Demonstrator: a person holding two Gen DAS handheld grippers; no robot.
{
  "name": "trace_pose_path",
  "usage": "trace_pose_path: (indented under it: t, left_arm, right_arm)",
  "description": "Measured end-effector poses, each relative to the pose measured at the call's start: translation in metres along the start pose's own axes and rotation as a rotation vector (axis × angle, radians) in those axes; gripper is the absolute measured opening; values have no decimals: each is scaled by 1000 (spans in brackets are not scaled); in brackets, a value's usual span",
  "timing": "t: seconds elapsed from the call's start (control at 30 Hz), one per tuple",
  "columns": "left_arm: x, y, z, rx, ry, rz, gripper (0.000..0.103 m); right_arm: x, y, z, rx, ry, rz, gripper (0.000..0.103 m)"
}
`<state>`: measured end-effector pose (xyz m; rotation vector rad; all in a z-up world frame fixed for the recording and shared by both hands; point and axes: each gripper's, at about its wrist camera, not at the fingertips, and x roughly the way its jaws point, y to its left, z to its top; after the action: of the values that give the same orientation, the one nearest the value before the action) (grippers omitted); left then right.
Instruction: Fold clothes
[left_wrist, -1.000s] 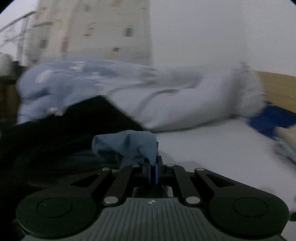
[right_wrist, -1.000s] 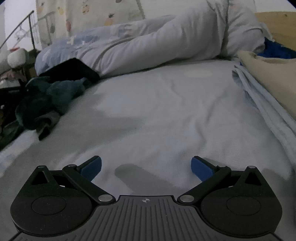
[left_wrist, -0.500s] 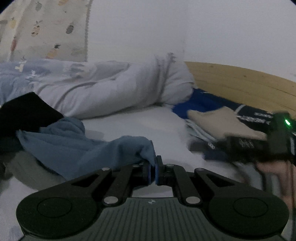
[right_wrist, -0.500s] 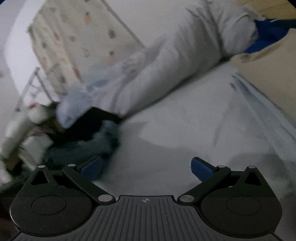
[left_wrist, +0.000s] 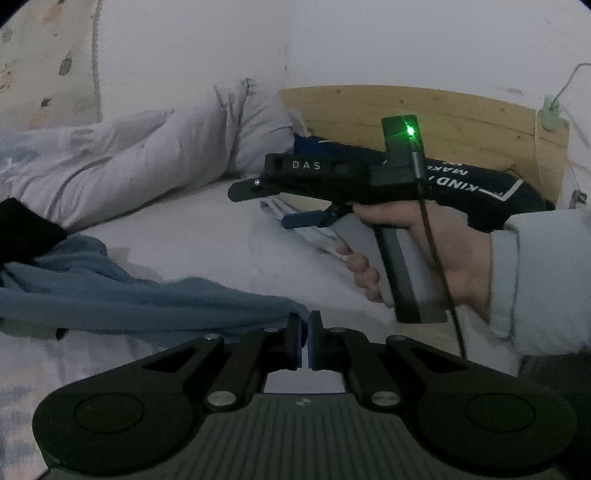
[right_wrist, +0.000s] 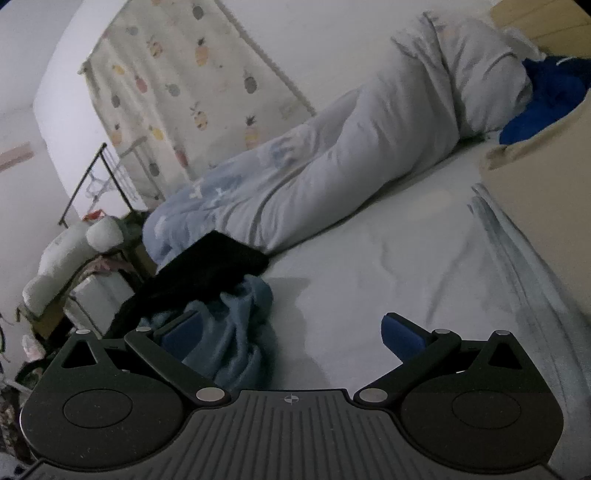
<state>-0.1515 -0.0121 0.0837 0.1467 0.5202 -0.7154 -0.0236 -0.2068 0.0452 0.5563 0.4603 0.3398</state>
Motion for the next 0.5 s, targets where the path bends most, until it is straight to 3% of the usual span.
trace_pose_path:
  t: [0.17, 0.23, 0.4, 0.5]
  left_arm:
    - [-17, -4, 2, -37, 10, 1, 6]
    - [-26, -9, 1, -74, 9, 11, 6]
    - [-56, -3, 1, -226, -40, 78, 6]
    - [-80, 8, -4, -345, -97, 124, 6]
  right_arm:
    - [-1, 5, -1, -30, 76, 36, 103]
    - [2, 8, -5, -36, 146, 72, 103]
    - [17, 9, -22, 75, 358, 213, 103]
    - [22, 19, -39, 98, 425, 259, 101]
